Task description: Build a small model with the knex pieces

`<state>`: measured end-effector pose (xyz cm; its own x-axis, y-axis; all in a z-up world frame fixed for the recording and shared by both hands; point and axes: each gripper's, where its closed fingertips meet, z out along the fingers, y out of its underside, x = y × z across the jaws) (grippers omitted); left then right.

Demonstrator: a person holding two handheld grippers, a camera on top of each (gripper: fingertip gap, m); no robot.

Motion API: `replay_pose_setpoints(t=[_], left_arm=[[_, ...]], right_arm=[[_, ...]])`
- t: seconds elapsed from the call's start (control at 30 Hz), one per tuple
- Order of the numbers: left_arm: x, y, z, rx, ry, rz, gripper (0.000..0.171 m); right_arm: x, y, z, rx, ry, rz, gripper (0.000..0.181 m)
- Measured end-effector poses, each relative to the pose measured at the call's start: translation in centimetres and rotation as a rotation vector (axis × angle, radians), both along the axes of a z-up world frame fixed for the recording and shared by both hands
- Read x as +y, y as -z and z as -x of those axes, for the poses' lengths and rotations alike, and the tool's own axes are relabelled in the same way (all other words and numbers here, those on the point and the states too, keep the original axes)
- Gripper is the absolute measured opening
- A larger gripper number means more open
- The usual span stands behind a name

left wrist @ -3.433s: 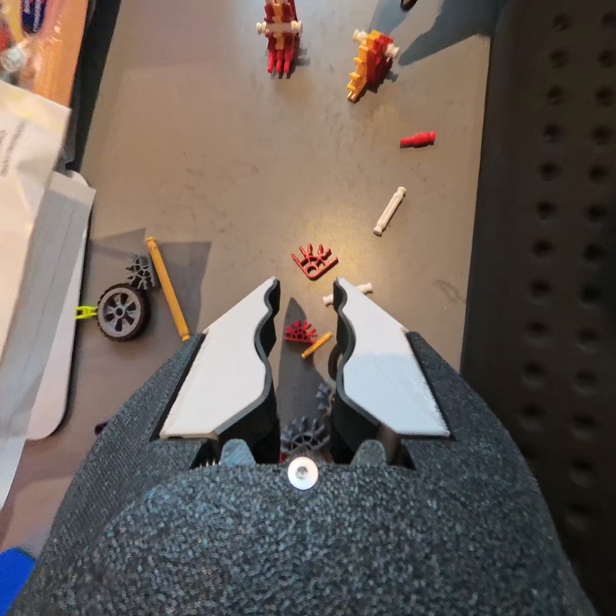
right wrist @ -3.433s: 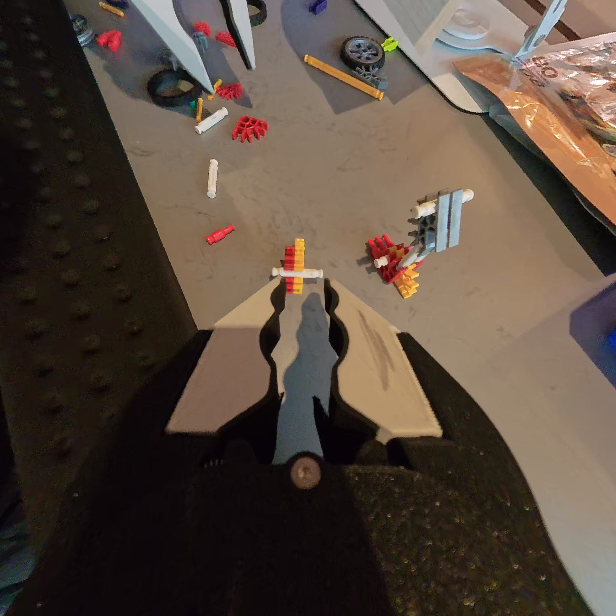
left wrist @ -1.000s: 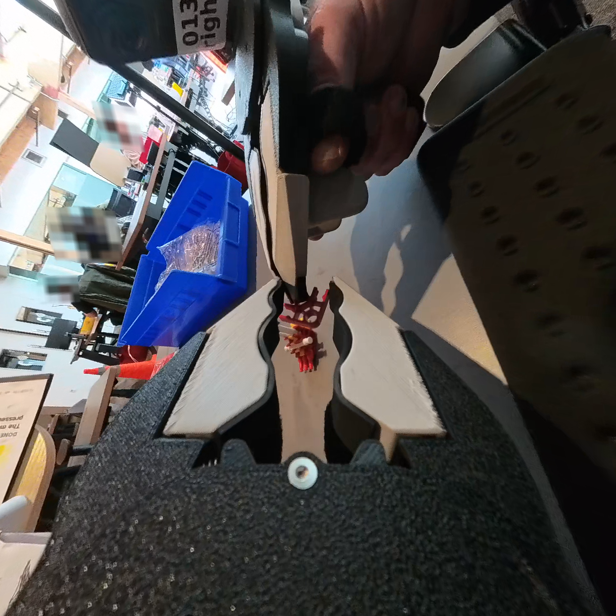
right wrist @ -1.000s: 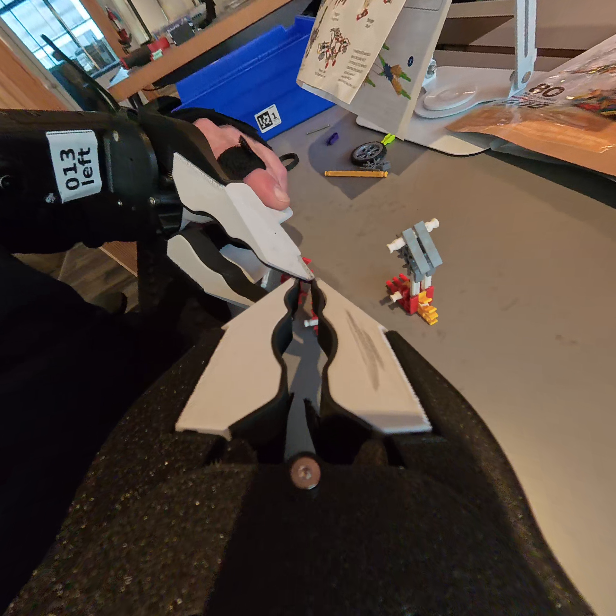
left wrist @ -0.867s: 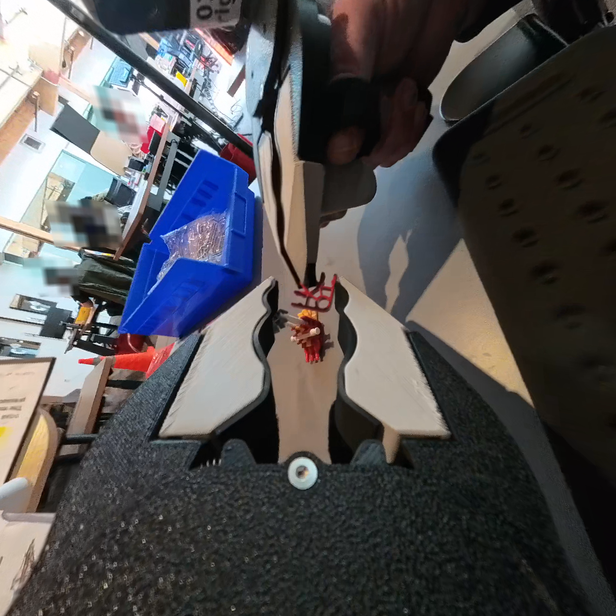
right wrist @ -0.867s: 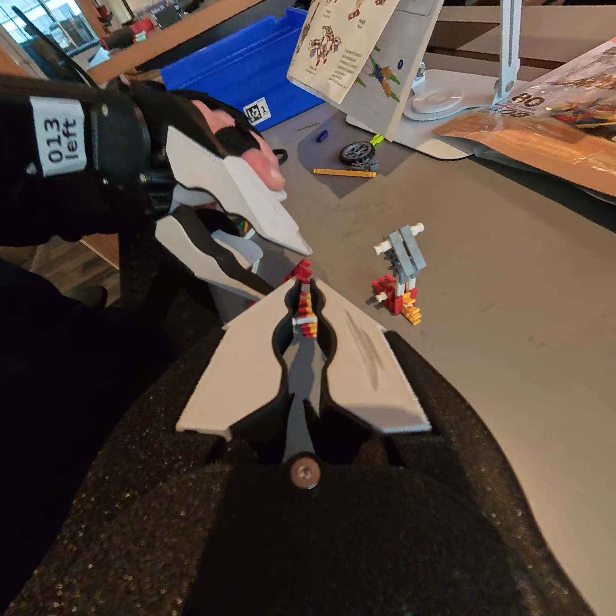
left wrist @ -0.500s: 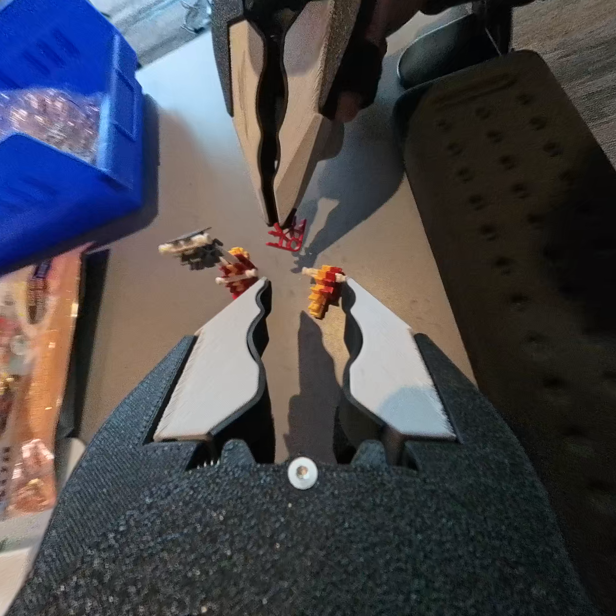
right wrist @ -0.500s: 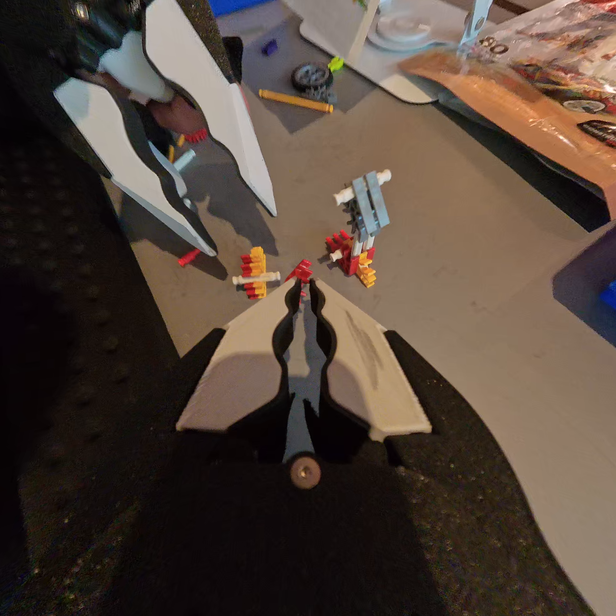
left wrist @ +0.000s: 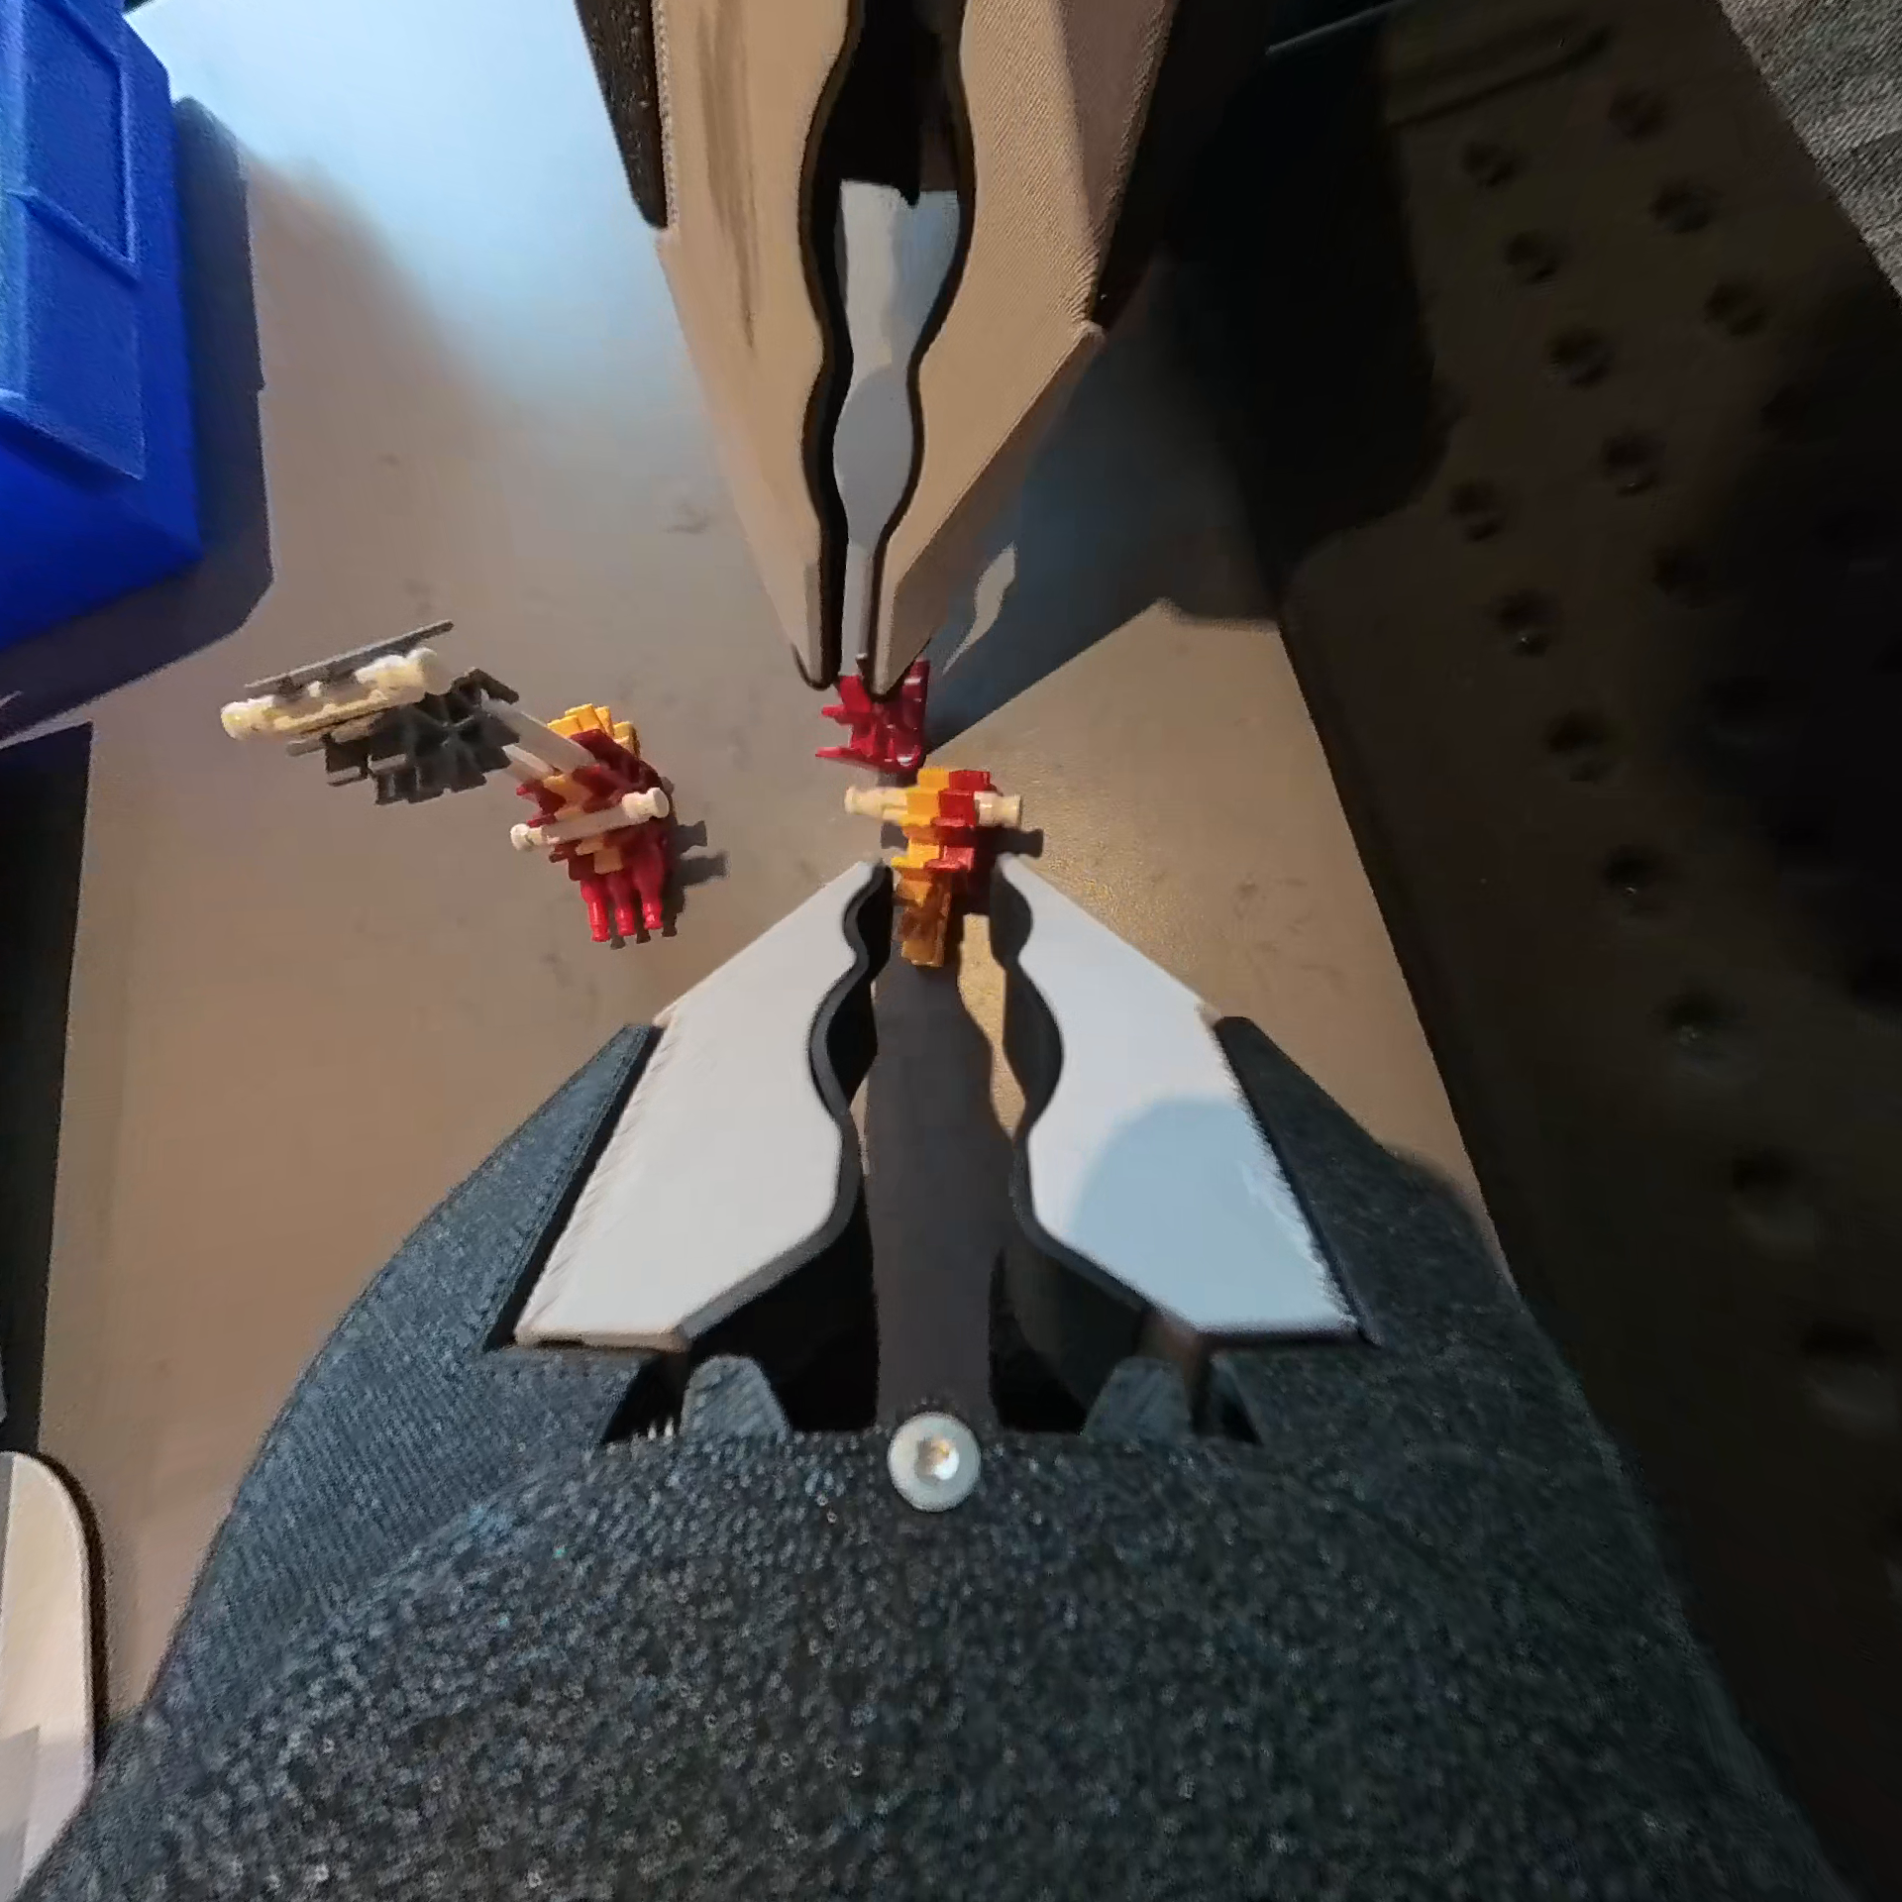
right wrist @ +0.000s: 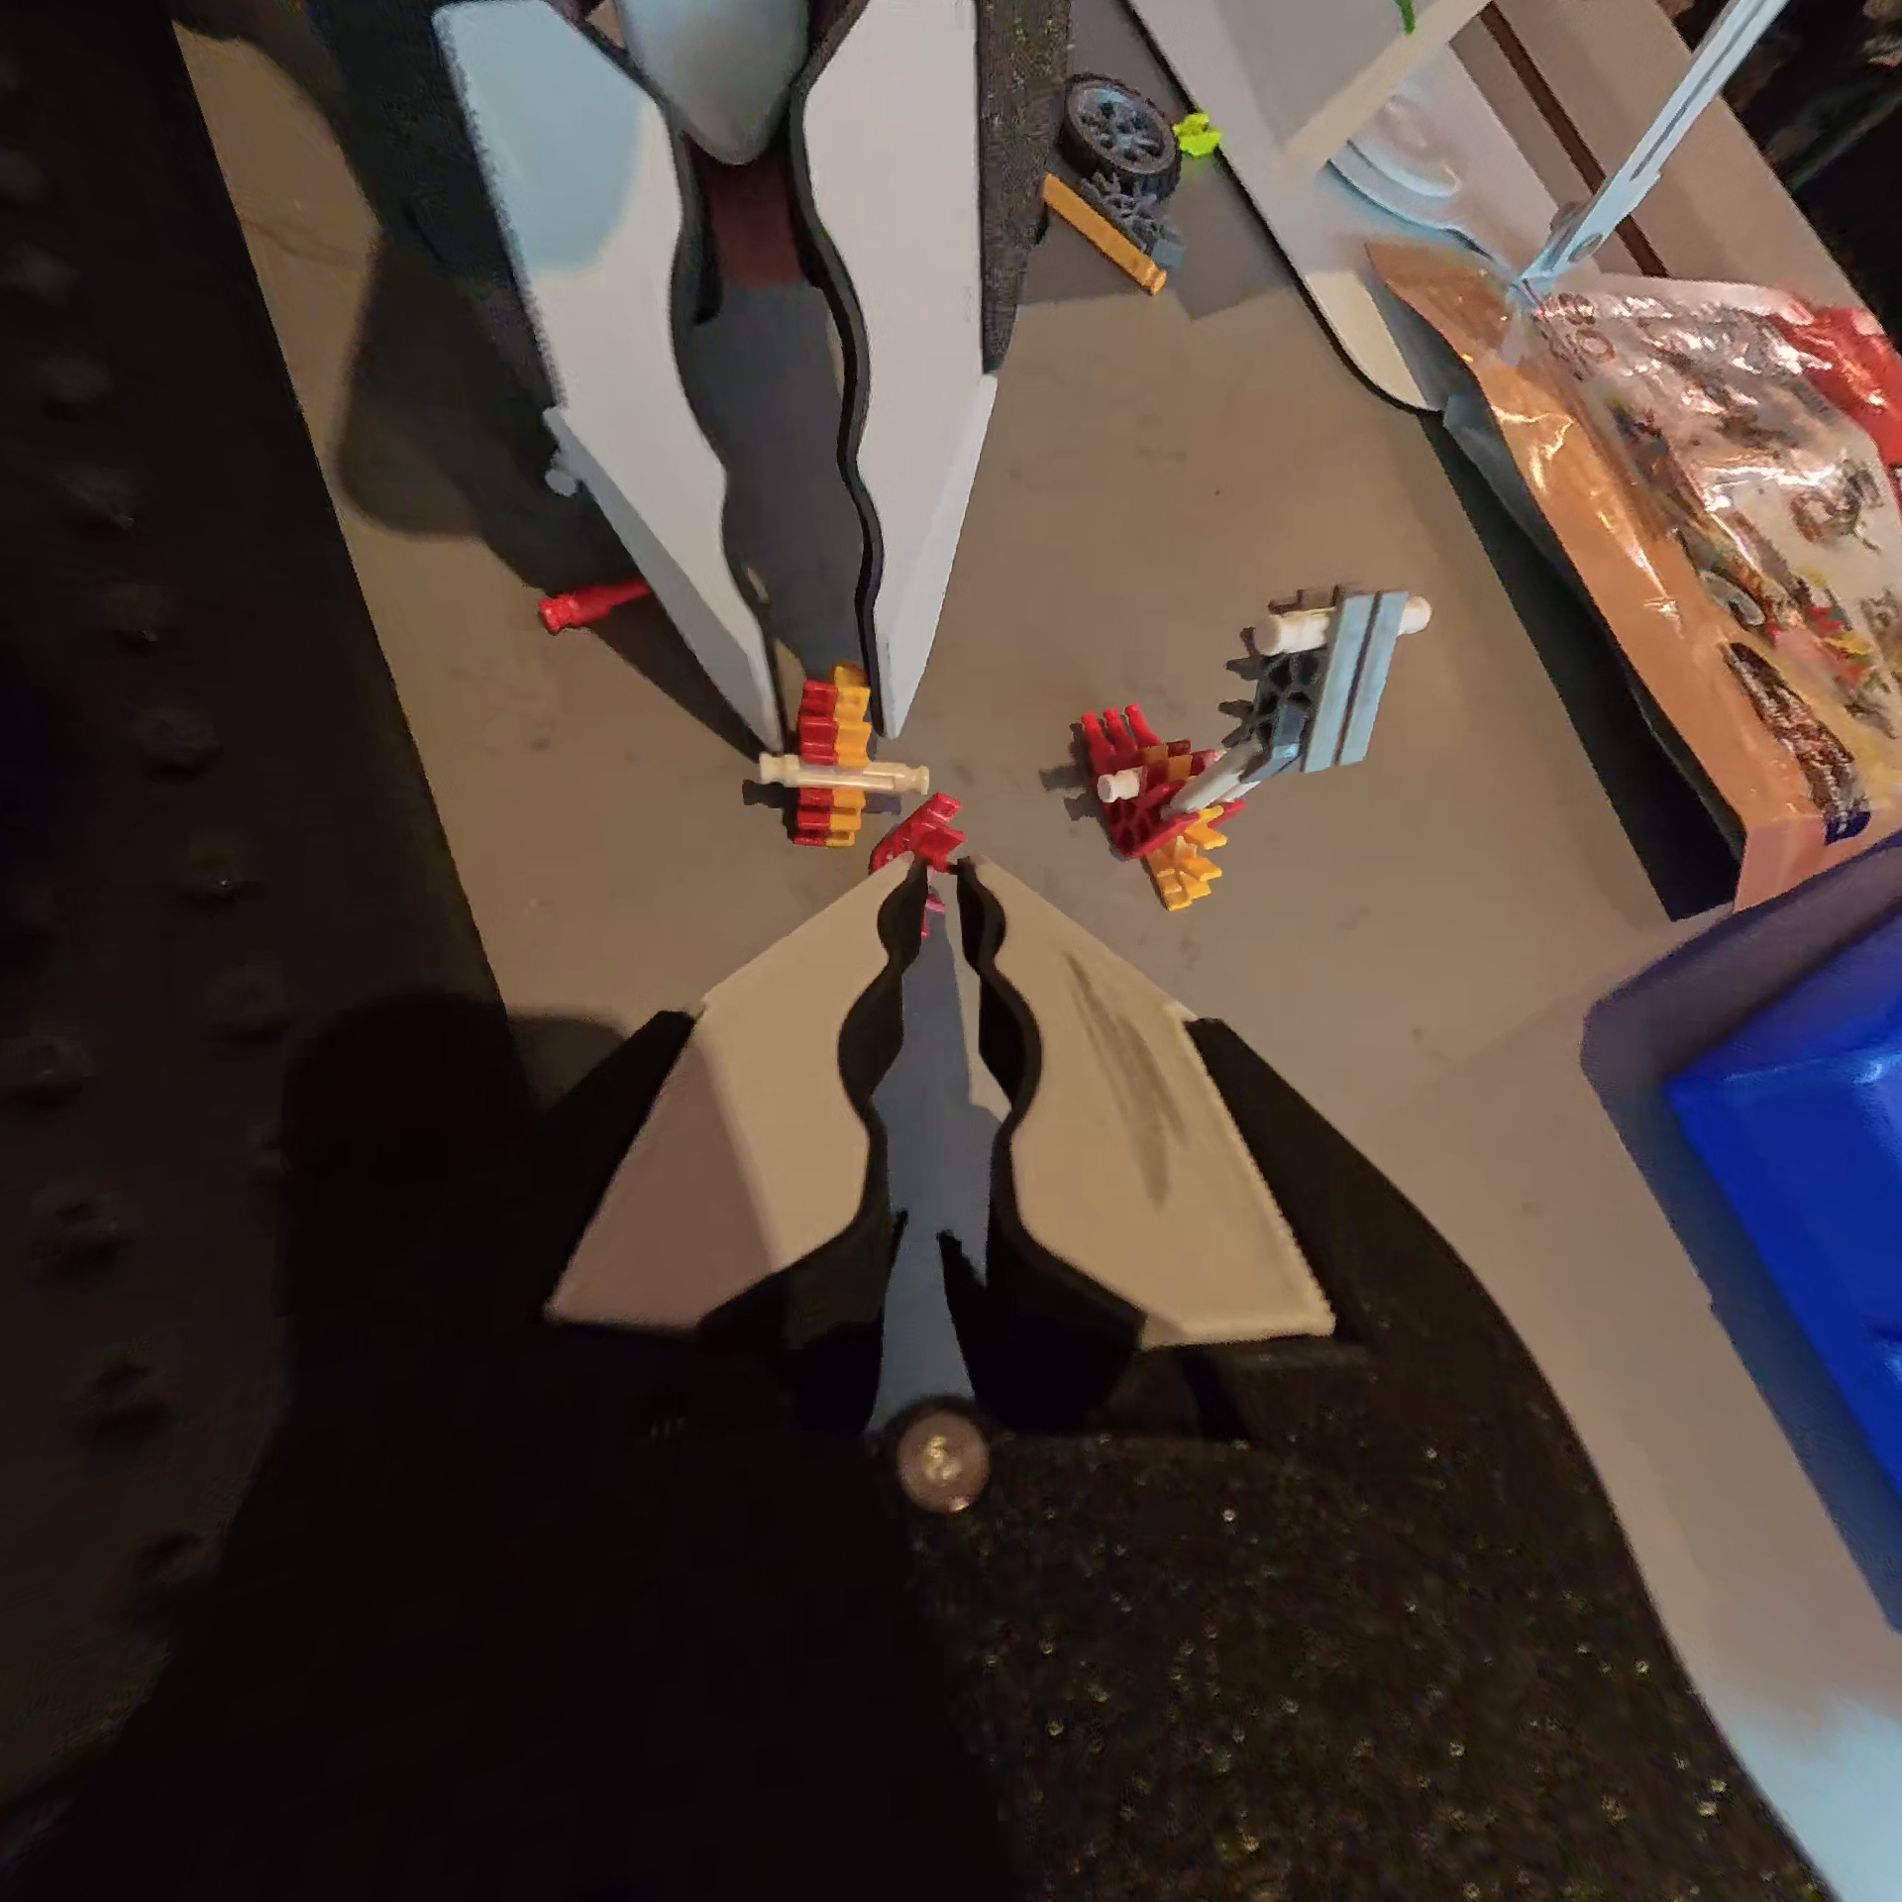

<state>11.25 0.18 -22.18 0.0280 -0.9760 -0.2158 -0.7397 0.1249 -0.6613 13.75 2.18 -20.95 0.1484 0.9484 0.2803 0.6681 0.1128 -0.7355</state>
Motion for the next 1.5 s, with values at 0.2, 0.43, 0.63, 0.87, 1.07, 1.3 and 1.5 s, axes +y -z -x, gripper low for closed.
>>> replay_pose_setpoints(t=[0.2, 0.43, 0.63, 0.87, 1.07, 1.3, 1.5], left_arm=[[0.0, -0.1, 0.0, 0.001, 0.005, -0.011, 0.015], [-0.2, -0.2, 0.1, -0.001, 0.014, -0.004, 0.013], [-0.4, -0.2, 0.3, 0.0, 0.026, 0.032, 0.013], [-0.4, -0.4, 0.3, -0.012, 0.018, 0.049, 0.022], [0.0, -1.5, 0.1, -0.057, -0.003, 0.056, 0.029], [1.2, -5.4, -0.8, -0.311, -0.108, 0.27, 0.03], [0.8, -6.4, -1.0, -0.393, -0.097, 0.376, 0.017]], right_arm=[[-0.8, 0.7, -0.2, -0.05, -0.046, -0.047, 0.007], [-1.1, 0.4, -0.7, -0.036, -0.022, 0.018, 0.018], [-2.1, 0.9, -1.6, -0.06, -0.034, 0.172, 0.027], [-2.2, 1.6, -1.0, -0.067, -0.017, 0.182, 0.01], [-1.2, 0.4, -1.4, -0.046, 0.014, 0.093, 0.01], [-0.4, -3.6, 0.1, 0.005, -0.02, -0.285, 0.01], [-0.8, -5.2, 1.2, 0.026, -0.067, -0.485, 0.01]])
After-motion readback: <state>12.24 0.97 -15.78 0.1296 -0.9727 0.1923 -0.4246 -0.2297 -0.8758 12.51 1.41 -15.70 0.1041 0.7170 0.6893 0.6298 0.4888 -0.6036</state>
